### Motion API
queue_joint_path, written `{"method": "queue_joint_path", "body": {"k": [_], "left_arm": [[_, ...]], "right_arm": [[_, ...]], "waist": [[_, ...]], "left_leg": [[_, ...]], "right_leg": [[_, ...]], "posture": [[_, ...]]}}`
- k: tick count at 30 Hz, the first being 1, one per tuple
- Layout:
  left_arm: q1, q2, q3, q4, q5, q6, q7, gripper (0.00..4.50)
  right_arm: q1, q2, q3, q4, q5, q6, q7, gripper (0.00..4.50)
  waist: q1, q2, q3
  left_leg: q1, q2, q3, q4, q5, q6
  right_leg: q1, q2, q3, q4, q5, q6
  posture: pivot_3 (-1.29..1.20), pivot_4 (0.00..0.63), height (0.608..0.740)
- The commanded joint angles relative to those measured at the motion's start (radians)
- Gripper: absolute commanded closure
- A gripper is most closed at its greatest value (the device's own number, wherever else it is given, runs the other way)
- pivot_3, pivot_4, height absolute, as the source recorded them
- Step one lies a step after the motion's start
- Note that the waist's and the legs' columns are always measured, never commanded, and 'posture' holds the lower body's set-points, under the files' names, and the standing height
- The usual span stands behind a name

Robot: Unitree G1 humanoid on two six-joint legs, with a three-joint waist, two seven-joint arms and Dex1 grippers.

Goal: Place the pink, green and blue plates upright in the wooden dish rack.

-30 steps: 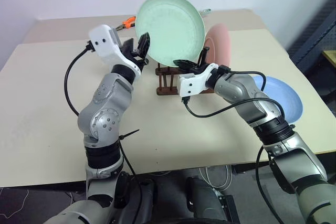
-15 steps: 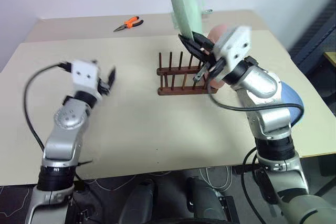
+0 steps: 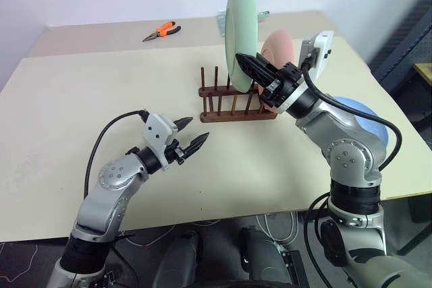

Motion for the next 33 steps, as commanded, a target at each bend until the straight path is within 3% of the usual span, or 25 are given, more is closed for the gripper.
{"method": "queue_joint_path", "body": {"k": [1, 8, 12, 17, 27, 31, 33], "left_arm": [[0.0, -0.006, -0.002, -0.049, 0.0, 0.004, -0.004, 1.53], [0.0, -0.005, -0.006, -0.055, 0.01, 0.009, -0.009, 1.53], [-0.004, -0.007, -0.012, -0.049, 0.019, 0.005, -0.014, 1.47], [-0.005, -0.011, -0.018, -0.046, 0.029, 0.003, -0.024, 1.47], [0.001, -0.009, -0.006, -0.048, 0.034, 0.002, -0.03, 1.47], [-0.014, -0.013, 0.001, -0.024, 0.042, -0.014, -0.029, 1.47], [-0.03, -0.021, -0.007, 0.001, 0.048, -0.026, -0.036, 1.47]], "right_arm": [[-0.035, 0.012, -0.051, 0.044, 0.033, 0.0, -0.012, 4.5], [-0.056, 0.003, -0.065, 0.145, 0.021, 0.023, -0.021, 4.5], [-0.059, -0.007, -0.045, 0.15, -0.012, 0.019, -0.013, 3.07], [-0.071, -0.034, -0.002, 0.134, -0.112, -0.041, -0.003, 0.43], [-0.103, -0.261, 0.032, 0.004, -0.32, -0.177, 0.098, 0.43], [-0.047, -0.421, -0.153, -0.017, -0.266, -0.129, 0.143, 0.43], [0.115, -0.519, -0.221, 0.021, -0.321, -0.131, 0.188, 0.2]], "waist": [[0.0, 0.0, 0.0], [0.0, 0.0, 0.0], [0.0, 0.0, 0.0], [-0.001, 0.001, 0.0], [0.002, 0.001, 0.0], [0.01, 0.001, 0.001], [0.026, 0.0, 0.0]], "left_leg": [[0.0, 0.0, 0.0, 0.0, 0.0, 0.0], [0.0, 0.0, 0.0, 0.0, 0.0, 0.0], [0.0, 0.0, 0.0, 0.0, 0.0, 0.0], [0.0, 0.0, 0.0, 0.0, 0.0, 0.0], [-0.001, 0.0, 0.0, 0.0, 0.0, 0.0], [-0.003, 0.0, 0.0, 0.001, 0.0, 0.0], [-0.004, 0.0, 0.0, 0.002, -0.001, 0.001]], "right_leg": [[0.0, 0.0, 0.0, 0.0, 0.0, 0.0], [0.0, 0.0, 0.0, 0.0, 0.0, 0.0], [0.0, 0.0, 0.0, 0.0, 0.0, 0.0], [0.0, 0.0, 0.0, 0.0, 0.0, 0.0], [0.0, 0.0, -0.001, -0.001, 0.0, 0.0], [0.0, 0.0, -0.001, -0.001, 0.0, 0.0], [0.0, -0.001, -0.002, -0.003, -0.001, -0.001]], "posture": [[0.0, 0.15, 0.739], [0.0, 0.15, 0.739], [0.0, 0.15, 0.739], [0.0, 0.15, 0.739], [0.0, 0.15, 0.739], [0.0, 0.15, 0.739], [0.0, 0.15, 0.739]]}}
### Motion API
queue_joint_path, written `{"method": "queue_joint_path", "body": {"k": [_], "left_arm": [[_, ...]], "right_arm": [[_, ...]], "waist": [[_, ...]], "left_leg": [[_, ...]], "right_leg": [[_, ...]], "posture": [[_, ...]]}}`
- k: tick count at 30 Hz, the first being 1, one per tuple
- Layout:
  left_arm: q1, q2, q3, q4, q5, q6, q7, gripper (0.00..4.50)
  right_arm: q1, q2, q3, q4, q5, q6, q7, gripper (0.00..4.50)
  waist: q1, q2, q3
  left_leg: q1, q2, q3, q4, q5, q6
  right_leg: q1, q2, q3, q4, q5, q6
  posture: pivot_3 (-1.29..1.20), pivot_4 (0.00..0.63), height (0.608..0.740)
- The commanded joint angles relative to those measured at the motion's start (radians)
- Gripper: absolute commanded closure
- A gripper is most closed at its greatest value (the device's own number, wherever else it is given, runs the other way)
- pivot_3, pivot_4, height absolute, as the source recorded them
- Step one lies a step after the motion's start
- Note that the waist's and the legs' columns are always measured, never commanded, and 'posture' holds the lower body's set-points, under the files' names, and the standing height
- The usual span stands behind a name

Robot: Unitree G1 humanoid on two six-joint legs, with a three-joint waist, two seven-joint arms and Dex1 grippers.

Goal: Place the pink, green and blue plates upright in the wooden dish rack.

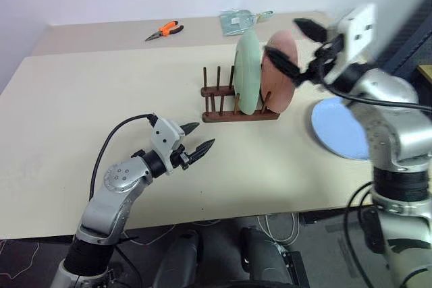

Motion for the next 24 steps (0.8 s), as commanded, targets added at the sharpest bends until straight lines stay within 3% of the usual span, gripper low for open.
{"method": "queue_joint_path", "body": {"k": [1, 3, 7, 13, 16, 22, 23, 24], "left_arm": [[-0.035, -0.011, -0.004, 0.018, 0.007, -0.044, -0.023, 1.47], [-0.051, -0.015, -0.02, 0.042, 0.008, -0.055, -0.045, 1.47], [-0.078, -0.023, -0.038, 0.081, 0.016, -0.073, -0.075, 1.47], [-0.103, -0.037, -0.045, 0.11, 0.021, -0.081, -0.093, 1.47], [-0.104, -0.04, -0.046, 0.107, 0.024, -0.08, -0.094, 1.47], [-0.082, -0.032, -0.036, 0.09, 0.027, -0.076, -0.089, 1.47], [-0.077, -0.029, -0.031, 0.088, 0.028, -0.076, -0.086, 1.47], [-0.073, -0.026, -0.027, 0.087, 0.031, -0.079, -0.083, 1.47]], "right_arm": [[0.247, -0.127, -0.137, 0.009, -0.054, 0.009, 0.075, 0.2], [0.415, -0.165, -0.141, -0.016, -0.098, -0.008, 0.101, 0.2], [0.569, -0.14, -0.078, -0.033, -0.178, -0.039, 0.061, 0.2], [0.586, -0.065, 0.066, 0.066, -0.336, -0.057, -0.053, 0.2], [0.553, -0.044, 0.093, 0.136, -0.383, -0.072, -0.089, 0.95], [0.503, -0.022, 0.099, 0.192, -0.395, -0.088, -0.09, 4.11], [0.492, -0.02, 0.1, 0.186, -0.399, -0.089, -0.093, 4.47], [0.482, -0.021, 0.1, 0.177, -0.406, -0.098, -0.098, 4.47]], "waist": [[0.015, -0.003, -0.002], [0.028, -0.003, -0.002], [0.006, 0.008, -0.001], [-0.012, 0.008, -0.001], [-0.014, 0.008, -0.001], [-0.011, 0.007, -0.001], [-0.012, 0.007, -0.001], [-0.013, 0.007, -0.001]], "left_leg": [[0.0, 0.0, 0.0, 0.0, 0.0, 0.001], [0.0, 0.0, -0.001, 0.0, -0.001, 0.002], [-0.001, 0.0, 0.007, 0.002, -0.002, 0.003], [0.005, 0.002, 0.01, 0.001, -0.002, 0.003], [0.005, 0.001, 0.011, 0.002, -0.002, 0.003], [0.005, 0.001, 0.011, 0.002, -0.002, 0.003], [0.005, 0.001, 0.011, 0.002, -0.002, 0.003], [0.005, 0.001, 0.011, 0.002, -0.002, 0.003]], "right_leg": [[0.001, 0.0, -0.001, -0.001, -0.001, -0.001], [0.002, -0.001, -0.002, -0.002, -0.001, 0.0], [-0.001, -0.002, 0.004, -0.001, -0.001, 0.0], [0.002, -0.001, 0.005, 0.001, -0.002, 0.0], [0.002, -0.001, 0.006, 0.001, -0.001, -0.001], [0.002, -0.001, 0.006, 0.001, -0.001, -0.001], [0.002, -0.001, 0.006, 0.0, -0.001, -0.001], [0.003, -0.001, 0.006, 0.001, -0.001, -0.001]], "posture": [[0.0, 0.15, 0.739], [0.0, 0.15, 0.739], [0.0, 0.15, 0.739], [0.0, 0.15, 0.739], [0.0, 0.15, 0.739], [0.0, 0.15, 0.739], [0.0, 0.15, 0.739], [0.0, 0.15, 0.739]]}}
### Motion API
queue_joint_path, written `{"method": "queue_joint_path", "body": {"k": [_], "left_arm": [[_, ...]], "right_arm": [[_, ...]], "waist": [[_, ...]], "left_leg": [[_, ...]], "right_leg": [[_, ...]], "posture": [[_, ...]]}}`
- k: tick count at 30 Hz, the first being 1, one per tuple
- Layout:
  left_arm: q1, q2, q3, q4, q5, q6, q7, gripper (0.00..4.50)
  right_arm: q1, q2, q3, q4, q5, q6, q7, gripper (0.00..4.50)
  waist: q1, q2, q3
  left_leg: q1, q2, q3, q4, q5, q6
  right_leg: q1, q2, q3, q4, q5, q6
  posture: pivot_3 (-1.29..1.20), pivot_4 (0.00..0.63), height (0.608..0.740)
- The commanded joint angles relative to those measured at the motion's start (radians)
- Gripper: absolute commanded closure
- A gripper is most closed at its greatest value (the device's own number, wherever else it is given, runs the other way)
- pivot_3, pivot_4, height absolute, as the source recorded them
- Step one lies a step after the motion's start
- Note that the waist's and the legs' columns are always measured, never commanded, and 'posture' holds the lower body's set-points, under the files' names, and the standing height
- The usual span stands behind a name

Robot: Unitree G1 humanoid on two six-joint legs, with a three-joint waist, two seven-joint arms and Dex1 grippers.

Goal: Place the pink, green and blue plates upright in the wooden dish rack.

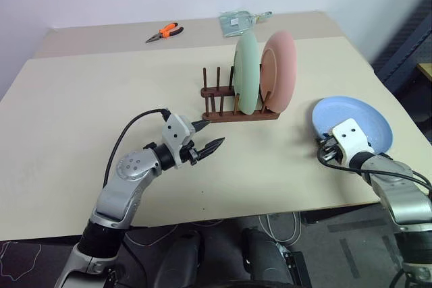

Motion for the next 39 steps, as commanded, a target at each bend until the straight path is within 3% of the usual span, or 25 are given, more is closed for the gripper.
{"method": "queue_joint_path", "body": {"k": [1, 5, 9, 14, 18, 20, 26, 39], "left_arm": [[0.011, 0.008, 0.023, -0.037, 0.011, -0.023, 0.009, 1.47], [0.013, -0.001, 0.067, 0.007, 0.042, -0.068, 0.059, 1.47], [0.011, -0.017, 0.119, 0.079, 0.097, -0.156, 0.14, 1.47], [0.007, -0.014, 0.194, 0.15, 0.133, -0.243, 0.217, 1.47], [0.016, 0.005, 0.258, 0.202, 0.142, -0.295, 0.252, 1.47], [0.024, 0.012, 0.27, 0.214, 0.144, -0.31, 0.256, 1.47], [0.046, 0.006, 0.267, 0.2, 0.148, -0.318, 0.26, 1.47], [0.11, -0.012, 0.217, 0.095, 0.065, -0.229, 0.171, 1.47]], "right_arm": [[-0.033, 0.0, -0.017, -0.019, -0.029, -0.024, -0.022, 4.47], [-0.194, 0.0, -0.084, -0.075, -0.051, -0.099, -0.11, 4.47], [-0.421, 0.06, -0.15, -0.168, 0.074, -0.128, -0.128, 4.47], [-0.675, 0.275, -0.219, -0.306, 0.551, 0.085, -0.147, 4.47], [-0.789, 0.517, -0.206, -0.336, 1.003, 0.207, -0.313, 4.47], [-0.798, 0.606, -0.174, -0.319, 1.114, 0.237, -0.394, 4.47], [-0.771, 0.797, -0.105, -0.198, 1.204, 0.241, -0.624, 4.47], [-0.729, 0.839, -0.051, -0.063, 1.078, 0.237, -0.729, 4.47]], "waist": [[-0.001, 0.0, 0.0], [-0.007, 0.001, 0.001], [-0.005, 0.002, 0.001], [-0.002, 0.0, 0.0], [-0.004, 0.0, 0.0], [-0.004, 0.0, 0.0], [-0.006, 0.001, 0.0], [-0.012, 0.001, 0.0]], "left_leg": [[0.0, 0.0, 0.0, 0.0, 0.0, 0.0], [0.0, 0.0, 0.001, 0.0, 0.0, 0.0], [0.002, 0.001, 0.003, -0.001, 0.0, 0.0], [0.001, 0.002, -0.001, -0.004, 0.0, 0.0], [0.001, 0.001, -0.003, -0.003, 0.0, 0.0], [0.001, 0.001, -0.004, -0.003, 0.0, 0.0], [0.001, 0.0, -0.004, -0.004, 0.0, -0.001], [0.001, 0.0, -0.004, -0.005, 0.0, -0.001]], "right_leg": [[0.0, 0.0, 0.0, 0.0, 0.0, 0.0], [-0.001, 0.0, 0.001, 0.001, 0.0, 0.0], [-0.002, 0.001, 0.002, 0.002, 0.002, 0.003], [-0.002, 0.001, 0.0, 0.002, 0.002, 0.004], [-0.002, 0.0, -0.001, 0.002, 0.002, 0.003], [-0.002, 0.001, -0.001, 0.002, 0.002, 0.003], [-0.004, 0.001, -0.001, 0.003, 0.003, 0.002], [-0.005, 0.001, -0.001, 0.004, 0.003, 0.002]], "posture": [[0.0, 0.15, 0.739], [0.0, 0.15, 0.739], [0.0, 0.15, 0.739], [0.0, 0.15, 0.739], [0.0, 0.15, 0.739], [0.0, 0.15, 0.739], [0.0, 0.15, 0.739], [0.0, 0.15, 0.739]]}}
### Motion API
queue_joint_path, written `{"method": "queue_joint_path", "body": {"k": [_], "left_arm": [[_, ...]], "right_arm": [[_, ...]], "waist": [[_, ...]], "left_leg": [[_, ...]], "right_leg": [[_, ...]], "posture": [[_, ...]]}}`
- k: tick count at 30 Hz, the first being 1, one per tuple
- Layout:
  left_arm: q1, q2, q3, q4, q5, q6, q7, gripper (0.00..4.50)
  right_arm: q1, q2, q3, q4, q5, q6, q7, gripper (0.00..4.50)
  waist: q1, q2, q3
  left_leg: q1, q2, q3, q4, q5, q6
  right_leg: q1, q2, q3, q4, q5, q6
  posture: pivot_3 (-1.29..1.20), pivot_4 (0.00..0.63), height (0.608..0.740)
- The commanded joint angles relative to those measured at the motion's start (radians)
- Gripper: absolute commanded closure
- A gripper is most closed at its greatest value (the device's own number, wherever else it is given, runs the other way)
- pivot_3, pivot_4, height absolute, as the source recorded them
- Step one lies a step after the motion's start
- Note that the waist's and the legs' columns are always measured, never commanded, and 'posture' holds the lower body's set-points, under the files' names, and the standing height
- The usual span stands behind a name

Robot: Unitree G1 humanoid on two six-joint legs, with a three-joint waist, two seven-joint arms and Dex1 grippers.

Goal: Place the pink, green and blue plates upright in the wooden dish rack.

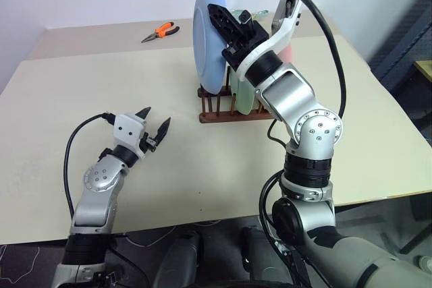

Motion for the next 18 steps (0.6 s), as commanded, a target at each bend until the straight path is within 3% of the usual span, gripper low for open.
{"method": "queue_joint_path", "body": {"k": [1, 8, 11, 17, 18], "left_arm": [[0.004, -0.001, -0.007, -0.056, -0.029, 0.025, -0.023, 1.47], [0.008, -0.004, -0.018, -0.065, -0.026, 0.039, -0.031, 1.47], [0.01, -0.005, -0.019, -0.064, -0.025, 0.037, -0.033, 1.47], [0.017, -0.008, -0.02, -0.069, -0.025, 0.037, -0.033, 1.47], [0.019, -0.009, -0.022, -0.071, -0.024, 0.037, -0.032, 1.47]], "right_arm": [[-0.012, 0.02, 0.011, 0.02, -0.031, -0.01, -0.023, 4.47], [-0.058, 0.016, 0.004, 0.121, -0.104, -0.01, -0.028, 4.47], [-0.082, 0.011, 0.002, 0.151, -0.133, -0.013, -0.01, 3.41], [-0.121, -0.046, 0.046, 0.149, -0.254, -0.019, 0.08, 0.43], [-0.127, -0.069, 0.066, 0.134, -0.281, -0.015, 0.111, 0.43]], "waist": [[-0.001, 0.0, 0.0], [0.0, 0.0, 0.0], [0.0, 0.0, 0.0], [0.0, 0.0, 0.0], [0.0, 0.0, 0.0]], "left_leg": [[0.0, 0.0, 0.0, 0.0, 0.0, 0.0], [0.0, 0.0, 0.0, 0.0, 0.0, 0.0], [0.0, 0.0, 0.0, 0.0, 0.0, 0.0], [0.0, 0.0, 0.0, 0.0, 0.0, 0.0], [0.0, 0.0, 0.0, 0.0, 0.0, 0.0]], "right_leg": [[0.0, 0.0, 0.0, 0.0, 0.0, 0.0], [0.0, 0.001, 0.0, 0.0, 0.0, 0.0], [0.0, 0.001, 0.0, 0.0, 0.0, 0.0], [0.0, 0.001, 0.0, 0.0, 0.0, 0.0], [0.0, 0.001, 0.0, 0.0, 0.0, 0.0]], "posture": [[0.0, 0.15, 0.739], [0.0, 0.15, 0.739], [0.0, 0.15, 0.739], [0.0, 0.15, 0.739], [0.0, 0.15, 0.739]]}}
